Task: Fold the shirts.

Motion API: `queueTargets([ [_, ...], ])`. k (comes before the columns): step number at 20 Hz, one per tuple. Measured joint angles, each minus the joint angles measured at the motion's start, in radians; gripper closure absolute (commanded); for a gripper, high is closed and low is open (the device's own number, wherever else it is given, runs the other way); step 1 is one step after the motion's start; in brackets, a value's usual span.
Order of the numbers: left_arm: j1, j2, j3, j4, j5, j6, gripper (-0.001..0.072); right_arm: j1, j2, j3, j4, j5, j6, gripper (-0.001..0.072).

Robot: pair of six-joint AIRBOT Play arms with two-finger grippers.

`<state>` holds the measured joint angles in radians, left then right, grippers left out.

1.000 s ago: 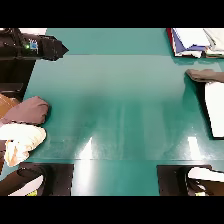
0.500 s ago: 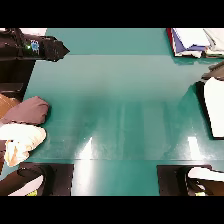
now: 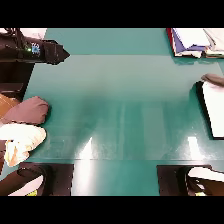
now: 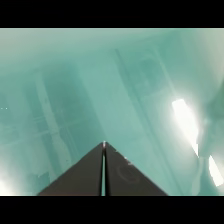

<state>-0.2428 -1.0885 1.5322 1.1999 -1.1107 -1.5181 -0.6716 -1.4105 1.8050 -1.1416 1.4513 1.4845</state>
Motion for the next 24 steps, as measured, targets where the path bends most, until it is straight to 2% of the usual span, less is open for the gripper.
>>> queueTargets([
  [5,0.000,0.000,0.000,0.000,-0.006,0.004,0.0681,-0.018,0.092,-0.212,-0.179,0.039,0.022,0.0679],
  [6,0.000,0.000,0.000,0.000,-0.008,0.005,0.0681,-0.027,0.111,-0.257,-0.203,0.040,0.024,0.0490],
  [7,0.000,0.000,0.000,0.000,-0.008,0.005,0.0681,-0.037,0.129,-0.297,-0.221,0.045,0.024,0.0148],
  [8,0.000,0.000,0.000,0.000,-0.009,0.006,0.0681,-0.049,0.145,-0.335,-0.241,0.043,0.025,0.0017],
  [11,0.000,0.000,0.000,0.000,-0.009,0.008,0.0681,-0.081,0.185,-0.408,-0.261,0.032,0.028,0.0020],
  [14,0.000,0.000,0.000,0.000,-0.009,0.008,0.0681,-0.063,0.236,-0.437,-0.203,0.000,0.029,0.0037],
  [19,0.000,0.000,0.000,0.005,-0.005,0.008,0.0681,0.151,0.333,-0.451,-0.068,-0.072,0.030,0.0037],
  [20,0.000,0.000,0.000,0.006,-0.002,0.008,0.0680,0.218,0.351,-0.452,-0.053,-0.085,0.029,0.0063],
  [22,0.000,0.000,0.000,0.007,0.014,0.008,0.0681,0.356,0.377,-0.453,-0.035,-0.107,0.029,0.0324],
  [23,0.000,0.000,0.000,0.007,0.024,0.008,0.0681,0.422,0.387,-0.453,-0.029,-0.120,0.029,0.0431],
  [24,0.000,0.000,0.000,0.007,0.034,0.008,0.0681,0.491,0.395,-0.454,-0.025,-0.131,0.029,0.0589],
])
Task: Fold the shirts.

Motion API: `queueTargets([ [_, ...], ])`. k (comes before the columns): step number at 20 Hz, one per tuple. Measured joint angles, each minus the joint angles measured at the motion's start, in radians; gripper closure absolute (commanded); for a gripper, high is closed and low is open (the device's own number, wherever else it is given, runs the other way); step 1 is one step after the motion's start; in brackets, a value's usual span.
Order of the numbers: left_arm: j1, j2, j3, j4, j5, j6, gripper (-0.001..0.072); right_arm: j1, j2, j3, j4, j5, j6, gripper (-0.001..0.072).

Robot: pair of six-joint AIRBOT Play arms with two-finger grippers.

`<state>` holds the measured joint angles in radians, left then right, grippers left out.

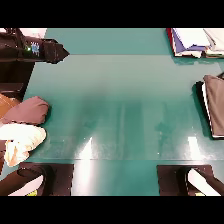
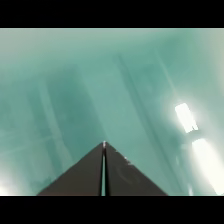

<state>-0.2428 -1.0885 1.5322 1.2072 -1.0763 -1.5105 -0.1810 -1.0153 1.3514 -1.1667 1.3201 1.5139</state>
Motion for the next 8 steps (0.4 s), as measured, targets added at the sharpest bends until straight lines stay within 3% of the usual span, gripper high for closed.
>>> queueTargets([
  [1,0.000,0.000,0.000,0.000,0.013,0.000,0.0681,0.061,0.007,0.000,0.003,-0.013,0.000,0.0696],
  [8,0.000,0.000,0.000,-0.003,0.088,0.000,0.0680,0.348,0.022,0.000,0.011,-0.055,-0.020,0.0696],
])
